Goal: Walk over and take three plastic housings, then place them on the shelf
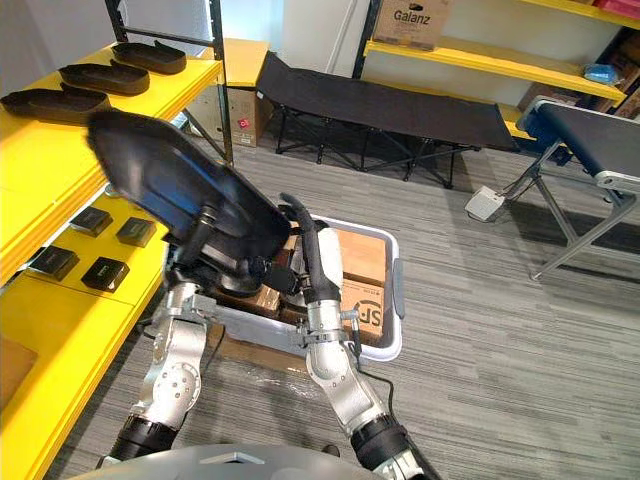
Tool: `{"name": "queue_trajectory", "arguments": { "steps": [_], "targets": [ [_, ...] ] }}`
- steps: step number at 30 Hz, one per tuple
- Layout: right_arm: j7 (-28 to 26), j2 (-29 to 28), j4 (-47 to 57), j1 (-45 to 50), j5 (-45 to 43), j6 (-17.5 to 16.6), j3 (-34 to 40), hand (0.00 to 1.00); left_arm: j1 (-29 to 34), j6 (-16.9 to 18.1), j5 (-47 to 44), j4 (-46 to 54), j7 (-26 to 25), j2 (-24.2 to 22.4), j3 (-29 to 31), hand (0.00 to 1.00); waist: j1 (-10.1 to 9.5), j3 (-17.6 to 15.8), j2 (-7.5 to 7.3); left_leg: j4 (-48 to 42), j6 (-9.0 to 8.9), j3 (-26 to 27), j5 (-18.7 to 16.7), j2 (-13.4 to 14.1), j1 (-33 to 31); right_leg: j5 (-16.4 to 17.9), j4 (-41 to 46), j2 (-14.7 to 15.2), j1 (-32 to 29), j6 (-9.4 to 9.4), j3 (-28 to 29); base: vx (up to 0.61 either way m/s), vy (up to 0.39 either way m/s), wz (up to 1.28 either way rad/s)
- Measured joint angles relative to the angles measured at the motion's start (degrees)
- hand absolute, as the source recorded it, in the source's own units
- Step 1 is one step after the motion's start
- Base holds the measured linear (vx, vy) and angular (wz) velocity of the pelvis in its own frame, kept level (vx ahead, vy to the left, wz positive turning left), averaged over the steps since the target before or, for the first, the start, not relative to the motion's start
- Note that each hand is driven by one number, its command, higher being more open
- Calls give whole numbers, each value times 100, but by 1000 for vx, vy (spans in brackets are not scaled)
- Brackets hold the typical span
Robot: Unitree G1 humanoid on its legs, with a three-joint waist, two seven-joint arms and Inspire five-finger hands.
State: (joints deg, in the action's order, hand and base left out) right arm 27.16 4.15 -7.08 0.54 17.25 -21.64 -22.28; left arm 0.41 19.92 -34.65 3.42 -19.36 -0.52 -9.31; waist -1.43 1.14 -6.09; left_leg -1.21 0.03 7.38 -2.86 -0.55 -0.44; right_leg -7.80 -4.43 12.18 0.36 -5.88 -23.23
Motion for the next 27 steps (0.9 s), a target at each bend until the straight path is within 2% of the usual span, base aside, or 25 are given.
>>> {"name": "queue_trajectory", "arguments": {
  "steps": [1,3,6,7,10,13,16,18,21,24,27],
  "targets": [
    [-218,-7,136,43,-273,1,67,100,1,56,264,57,-173,-14,115,0,9,-2,3,-35,-1,14,-24,13,-2,3,0,-9,2,4,14,0,-20,-17],
    [-1249,-15,494,251,-1618,3,561,100,4,196,1205,299,-775,-94,644,0,20,-12,16,-136,-14,36,-98,45,-2,17,0,-37,17,21,68,1,-18,-12],
    [-2189,-23,570,554,-2778,15,1351,100,22,316,2123,460,-1357,-132,1204,0,22,-57,78,-163,-19,91,-144,47,8,19,0,-38,16,21,125,-3,5,-7],
    [-2326,-32,570,623,-2942,30,1500,100,27,326,2266,463,-1439,-128,1291,0,23,-70,93,-162,-22,107,-148,46,11,20,0,-36,15,21,131,-5,16,-8],
    [-3193,-41,577,1057,-3853,286,2142,100,372,331,3079,502,-1773,-121,1557,0,92,-118,161,-151,-29,245,-195,56,68,21,0,-43,-12,20,262,-1,14,-20],
    [-3359,-63,576,1322,-4128,393,2432,100,729,215,3510,506,-1756,-112,1587,0,202,-166,192,-154,-32,345,-245,74,94,30,-1,-61,-35,29,348,-1,3,-17],
    [-3394,-110,568,1565,-4254,394,2785,100,1000,199,3488,506,-1554,-112,1597,0,295,-242,222,-154,-42,389,-275,93,97,34,-1,-80,-72,35,418,-3,-6,-17],
    [-3328,-274,496,1741,-4279,402,3141,100,1260,202,3311,506,-1206,-112,1646,0,319,-253,238,-155,-62,475,-289,130,97,34,-1,-121,-131,35,511,18,-18,-21],
    [-3285,-317,199,1911,-4335,579,3409,100,1458,231,2286,499,-351,-133,1645,0,346,-261,252,-159,-65,487,-290,171,110,37,-1,-135,-131,40,531,26,-17,-7],
    [-3302,-358,58,1898,-4290,683,3229,100,1534,275,1746,499,46,-132,1639,0,345,-297,305,-154,-66,485,-290,174,122,37,-2,-136,-122,40,534,-12,-8,-1],
    [-3332,-356,39,1739,-4226,883,2745,100,1551,369,1696,500,101,-134,1640,0,283,-316,334,-151,-67,443,-291,172,117,37,-3,-136,-110,40,511,-47,-13,5]
  ]
}}
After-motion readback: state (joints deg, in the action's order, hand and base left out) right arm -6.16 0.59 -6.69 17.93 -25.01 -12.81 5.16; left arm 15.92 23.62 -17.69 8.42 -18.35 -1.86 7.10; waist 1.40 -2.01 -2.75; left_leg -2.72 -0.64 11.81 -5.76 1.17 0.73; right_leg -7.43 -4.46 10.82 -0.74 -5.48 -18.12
